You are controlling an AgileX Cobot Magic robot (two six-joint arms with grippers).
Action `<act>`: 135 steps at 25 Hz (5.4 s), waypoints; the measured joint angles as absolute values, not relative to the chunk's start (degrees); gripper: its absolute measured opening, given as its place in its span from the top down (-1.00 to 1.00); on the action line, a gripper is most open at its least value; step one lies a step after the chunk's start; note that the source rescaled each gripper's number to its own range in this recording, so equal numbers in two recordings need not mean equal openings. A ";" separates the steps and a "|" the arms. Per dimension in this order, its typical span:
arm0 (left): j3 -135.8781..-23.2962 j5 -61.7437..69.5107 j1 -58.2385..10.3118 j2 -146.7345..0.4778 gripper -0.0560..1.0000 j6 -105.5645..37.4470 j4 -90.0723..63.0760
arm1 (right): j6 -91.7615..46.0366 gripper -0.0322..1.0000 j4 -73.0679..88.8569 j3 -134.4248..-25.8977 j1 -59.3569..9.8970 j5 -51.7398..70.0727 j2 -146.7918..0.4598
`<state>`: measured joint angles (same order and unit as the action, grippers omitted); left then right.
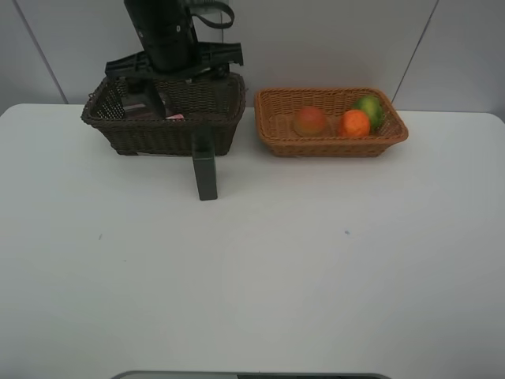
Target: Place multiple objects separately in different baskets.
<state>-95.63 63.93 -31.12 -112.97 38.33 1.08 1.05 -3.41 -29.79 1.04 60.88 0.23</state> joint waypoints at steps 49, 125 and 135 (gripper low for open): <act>-95.63 57.89 -31.12 -125.86 0.66 33.54 -0.81 | 1.05 -0.80 -3.41 -29.79 1.04 60.88 0.23; -103.23 42.87 -22.90 -121.65 -0.88 12.36 4.46 | 1.05 -0.80 -3.41 -29.79 1.04 60.88 0.23; -102.44 50.04 -22.71 -110.21 -0.88 13.97 9.39 | 1.05 -0.80 -3.41 -29.79 1.04 60.88 0.23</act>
